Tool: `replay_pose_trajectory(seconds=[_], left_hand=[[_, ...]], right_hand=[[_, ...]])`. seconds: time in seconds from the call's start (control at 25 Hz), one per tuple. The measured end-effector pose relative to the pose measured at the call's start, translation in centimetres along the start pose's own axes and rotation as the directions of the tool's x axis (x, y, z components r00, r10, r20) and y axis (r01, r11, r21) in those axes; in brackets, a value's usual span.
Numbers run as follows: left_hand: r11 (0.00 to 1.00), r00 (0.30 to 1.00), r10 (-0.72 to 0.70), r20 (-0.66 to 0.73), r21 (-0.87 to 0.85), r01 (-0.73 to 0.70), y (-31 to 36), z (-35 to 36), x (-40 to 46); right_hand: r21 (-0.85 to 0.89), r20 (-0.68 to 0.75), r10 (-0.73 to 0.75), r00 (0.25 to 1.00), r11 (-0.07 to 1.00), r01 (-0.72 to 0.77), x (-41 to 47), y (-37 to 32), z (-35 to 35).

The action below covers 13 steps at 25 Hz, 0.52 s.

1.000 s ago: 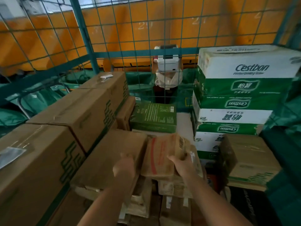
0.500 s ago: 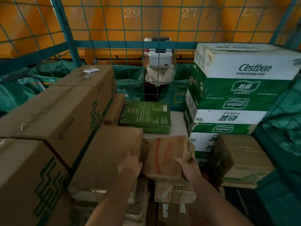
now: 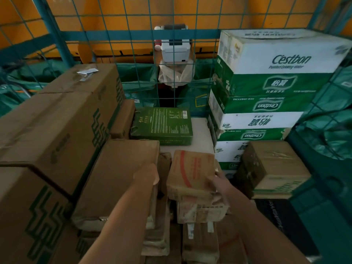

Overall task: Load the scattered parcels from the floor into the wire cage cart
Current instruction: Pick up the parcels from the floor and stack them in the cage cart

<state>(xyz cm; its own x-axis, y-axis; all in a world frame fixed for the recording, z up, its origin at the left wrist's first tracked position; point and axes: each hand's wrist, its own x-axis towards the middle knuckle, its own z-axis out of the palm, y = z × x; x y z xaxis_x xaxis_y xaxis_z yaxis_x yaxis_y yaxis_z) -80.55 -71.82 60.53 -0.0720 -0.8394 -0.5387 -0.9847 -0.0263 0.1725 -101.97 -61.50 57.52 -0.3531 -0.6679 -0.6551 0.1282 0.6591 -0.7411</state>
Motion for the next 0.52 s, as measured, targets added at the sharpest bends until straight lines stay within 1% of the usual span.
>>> replay_pose_trajectory(seconds=[0.08, 0.16, 0.24, 0.28, 0.32, 0.4, 0.44, 0.52], left_hand=[[0.999, 0.998, -0.02, -0.06, 0.048, 0.023, 1.0, 0.2, 0.2], [1.0, 0.991, -0.021, -0.131, 0.02, 0.024, 2.7, 0.3, -0.1], [0.996, 0.975, 0.082, -0.208, -0.003, -0.085, 4.6, 0.6, -1.1], [0.988, 0.965, 0.153, -0.211, 0.002, -0.156, 5.5, 1.1, -1.6], [0.98, 0.963, 0.195, -0.185, -0.012, -0.2, 6.2, 1.8, -2.1], [0.973, 0.978, 0.151, -0.142, -0.151, -0.173, 7.2, 3.5, -2.7], [0.968, 0.984, 0.087, -0.157, -0.221, -0.121, 7.3, 4.1, -2.9], [0.918, 0.993, -0.035, -0.115, -0.396, -0.014, 7.2, 4.1, -3.4]], right_hand=[[0.033, 0.035, 0.015, 0.999, 0.999, -0.016, -0.3, 1.4, 1.1], [0.081, -0.021, 0.008, 1.0, 0.997, -0.006, -0.1, 2.1, 2.0], [-0.005, -0.11, -0.035, 0.993, 0.999, 0.035, 0.6, 1.9, 1.8], [-0.051, -0.141, -0.059, 0.988, 0.997, 0.052, 0.7, 1.6, 1.6], [-0.08, -0.164, -0.079, 0.983, 0.995, 0.066, 0.8, 1.5, 1.3], [-0.109, -0.173, -0.1, 0.98, 0.991, 0.082, 0.7, 1.8, 0.6], [-0.099, -0.158, -0.09, 0.983, 0.992, 0.075, 0.5, 2.1, 0.4], [-0.074, -0.131, -0.073, 0.989, 0.995, 0.063, 0.1, 2.6, -0.2]])
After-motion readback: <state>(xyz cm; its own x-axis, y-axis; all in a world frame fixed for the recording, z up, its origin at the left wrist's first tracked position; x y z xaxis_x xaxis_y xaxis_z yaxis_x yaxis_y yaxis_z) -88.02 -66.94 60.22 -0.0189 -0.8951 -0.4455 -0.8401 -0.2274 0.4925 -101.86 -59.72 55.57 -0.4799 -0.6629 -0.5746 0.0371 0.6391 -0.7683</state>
